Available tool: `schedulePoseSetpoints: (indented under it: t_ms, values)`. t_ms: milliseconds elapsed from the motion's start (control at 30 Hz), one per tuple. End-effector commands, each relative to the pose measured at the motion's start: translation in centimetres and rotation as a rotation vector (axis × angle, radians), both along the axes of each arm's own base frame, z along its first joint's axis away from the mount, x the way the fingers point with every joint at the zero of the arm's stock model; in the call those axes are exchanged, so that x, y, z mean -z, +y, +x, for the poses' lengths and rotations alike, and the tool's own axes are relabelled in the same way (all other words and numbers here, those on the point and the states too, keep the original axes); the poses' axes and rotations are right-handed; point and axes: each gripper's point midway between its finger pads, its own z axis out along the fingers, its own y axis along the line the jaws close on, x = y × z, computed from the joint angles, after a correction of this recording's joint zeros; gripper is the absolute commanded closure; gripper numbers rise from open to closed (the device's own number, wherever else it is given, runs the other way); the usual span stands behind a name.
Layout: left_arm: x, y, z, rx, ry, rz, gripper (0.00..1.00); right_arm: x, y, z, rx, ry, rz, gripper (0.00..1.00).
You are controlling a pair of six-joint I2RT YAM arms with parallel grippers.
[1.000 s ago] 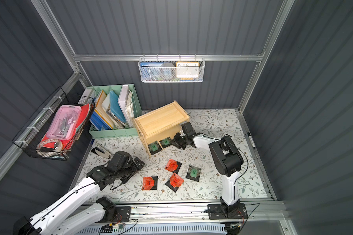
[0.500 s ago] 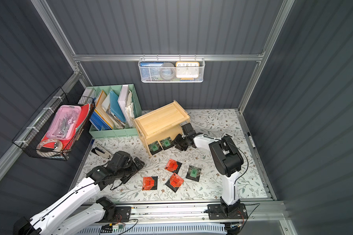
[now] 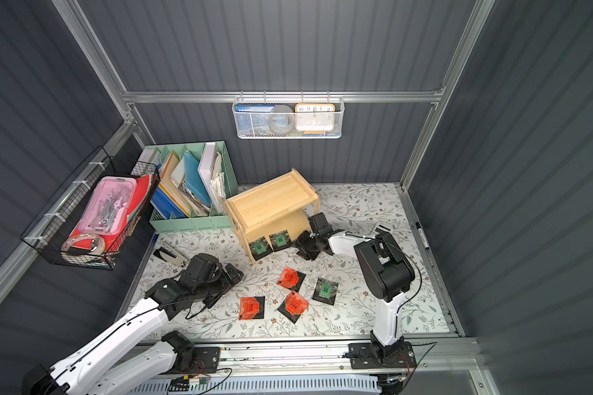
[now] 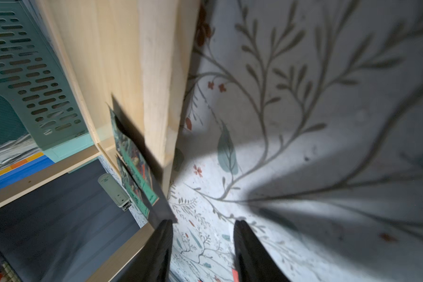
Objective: Place the tea bags on the shelf by color
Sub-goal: Place the tea bag on the shelf.
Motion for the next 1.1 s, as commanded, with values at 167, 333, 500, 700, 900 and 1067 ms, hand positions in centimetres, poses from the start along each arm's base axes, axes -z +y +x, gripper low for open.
schedulePoseSetpoints:
  t_ms: [167,333,500,700,900,1067]
  values:
    - [-0.1,-0.2,0.2,0.022,-0.014,-0.003,0.0,-0.4,0.7,-1.6,0.002,-0.001,0.018,0.57]
    - [-0.1,-0.3,0.3,0.03,-0.012,-0.002,0.0,-0.3,1.7,-2.5,-0.023,0.011,0.006,0.64]
    - [0.0,-0.4,0.3,0.04,-0.011,0.004,0.0,0.4,2.3,-2.6,-0.02,0.028,0.007,0.75]
    - [-0.1,-0.5,0.4,0.056,-0.011,0.008,0.0,1.3,2.3,-2.4,-0.012,0.041,-0.01,0.81]
    - [-0.2,-0.7,0.6,0.075,-0.007,0.022,0.0,1.7,2.4,-1.9,-0.01,0.046,-0.016,0.85]
    - [-0.2,-0.8,0.9,0.091,-0.005,0.036,0.0,1.9,2.8,-1.3,-0.012,0.045,-0.011,0.86]
